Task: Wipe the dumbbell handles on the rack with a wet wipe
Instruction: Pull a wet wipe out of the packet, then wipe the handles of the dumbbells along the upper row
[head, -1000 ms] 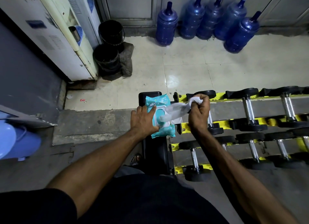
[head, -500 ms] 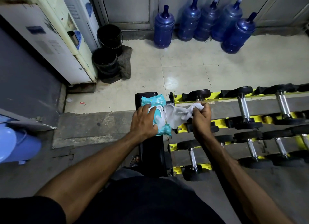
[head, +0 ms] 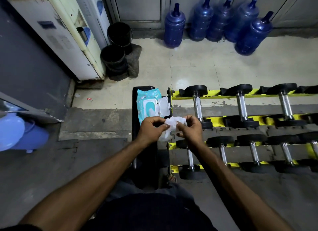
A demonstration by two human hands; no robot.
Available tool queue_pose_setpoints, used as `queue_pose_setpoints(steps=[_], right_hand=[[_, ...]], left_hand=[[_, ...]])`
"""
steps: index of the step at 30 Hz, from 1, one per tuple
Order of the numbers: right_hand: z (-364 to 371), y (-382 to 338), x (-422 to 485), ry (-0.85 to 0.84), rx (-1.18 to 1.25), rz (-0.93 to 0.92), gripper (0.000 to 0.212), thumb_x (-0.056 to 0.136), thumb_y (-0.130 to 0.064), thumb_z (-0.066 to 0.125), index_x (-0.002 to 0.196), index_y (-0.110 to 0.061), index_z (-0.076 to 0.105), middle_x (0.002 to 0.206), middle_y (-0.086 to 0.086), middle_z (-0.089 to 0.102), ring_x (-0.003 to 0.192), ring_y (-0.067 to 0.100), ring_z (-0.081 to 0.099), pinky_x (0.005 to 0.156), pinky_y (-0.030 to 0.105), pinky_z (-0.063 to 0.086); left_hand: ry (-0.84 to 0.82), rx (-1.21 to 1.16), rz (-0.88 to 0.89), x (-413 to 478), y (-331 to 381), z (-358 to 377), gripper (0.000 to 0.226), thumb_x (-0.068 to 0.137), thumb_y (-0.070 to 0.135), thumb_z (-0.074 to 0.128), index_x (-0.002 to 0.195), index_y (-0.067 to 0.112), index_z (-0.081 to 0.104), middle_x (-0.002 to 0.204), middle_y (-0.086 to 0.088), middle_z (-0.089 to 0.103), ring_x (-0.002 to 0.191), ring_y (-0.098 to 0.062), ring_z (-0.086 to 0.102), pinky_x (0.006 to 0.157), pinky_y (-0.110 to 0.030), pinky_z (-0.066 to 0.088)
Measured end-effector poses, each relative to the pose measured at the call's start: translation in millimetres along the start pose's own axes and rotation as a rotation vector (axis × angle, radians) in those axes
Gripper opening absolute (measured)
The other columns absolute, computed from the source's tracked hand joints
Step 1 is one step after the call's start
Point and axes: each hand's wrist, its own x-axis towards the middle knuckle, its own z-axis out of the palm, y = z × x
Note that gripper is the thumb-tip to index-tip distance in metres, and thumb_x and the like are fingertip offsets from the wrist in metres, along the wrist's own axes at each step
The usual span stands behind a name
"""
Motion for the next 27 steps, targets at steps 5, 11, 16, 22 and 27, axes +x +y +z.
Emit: queue_pose_setpoints(steps=[5, 11, 16, 22, 27], right_hand=[[-13.7, 22.4, -7.4, -0.053, -0.173, -0.197, 0.02, 0.078, 0.012, 0.072, 0.084, -0.008, 0.072, 0.073, 0.005, 0.069, 0.055, 0.002, 0.059, 0.055, 0.022, 0.048], [-32.7, 37.3, -32.5, -0.338, -0.163, -0.276, 0.054, 0.077, 0.013, 0.073, 0.127, -0.005, 0.065, 0.116, 0.008, 0.072, 0.098, 0.023, 0.07, 0.083, 0.035, 0.059], [-32.9, 44.1, -54.3, -0.015, -0.009, -0.142, 0.018, 0.082, 0.011, 0.07, 0.088, -0.005, 0.074, 0.077, 0.0, 0.076, 0.067, 0.014, 0.069, 0.064, 0.034, 0.06], [-38.7, 48.0, -87.7, 0.011, 0.251, 0.215, 0.014, 0.088, 0.0, 0.068, 0.081, -0.011, 0.063, 0.073, 0.008, 0.07, 0.056, 0.015, 0.064, 0.052, 0.026, 0.056], [-50.4, 58.1, -113.6, 0.036, 0.215, 0.133, 0.016, 0.087, 0.0, 0.069, 0.086, -0.012, 0.058, 0.072, 0.01, 0.071, 0.058, 0.021, 0.067, 0.052, 0.026, 0.053]], left_hand=[[0.102, -0.246, -0.274, -14.6, 2.3, 14.9, 0.015, 0.082, 0.004, 0.078, 0.095, 0.001, 0.072, 0.076, -0.007, 0.071, 0.057, -0.01, 0.061, 0.057, -0.025, 0.053], [0.054, -0.373, -0.393, -35.0, 5.1, 32.2, 0.021, 0.08, 0.007, 0.08, 0.099, 0.004, 0.071, 0.082, -0.012, 0.073, 0.062, -0.018, 0.065, 0.056, -0.026, 0.054], [-0.14, -0.291, -0.306, -51.9, -4.0, 28.6, 0.018, 0.088, 0.006, 0.072, 0.106, 0.006, 0.074, 0.096, -0.014, 0.074, 0.082, -0.023, 0.064, 0.074, -0.035, 0.055], [-0.294, -0.141, -0.014, -82.0, -9.1, 20.1, 0.055, 0.071, -0.01, 0.08, 0.122, 0.005, 0.068, 0.092, -0.005, 0.076, 0.08, -0.011, 0.066, 0.078, -0.029, 0.059], [-0.249, -0.094, -0.004, -100.6, -9.5, 35.0, 0.014, 0.08, 0.005, 0.08, 0.093, 0.008, 0.078, 0.075, 0.009, 0.073, 0.062, 0.004, 0.061, 0.063, -0.021, 0.051]])
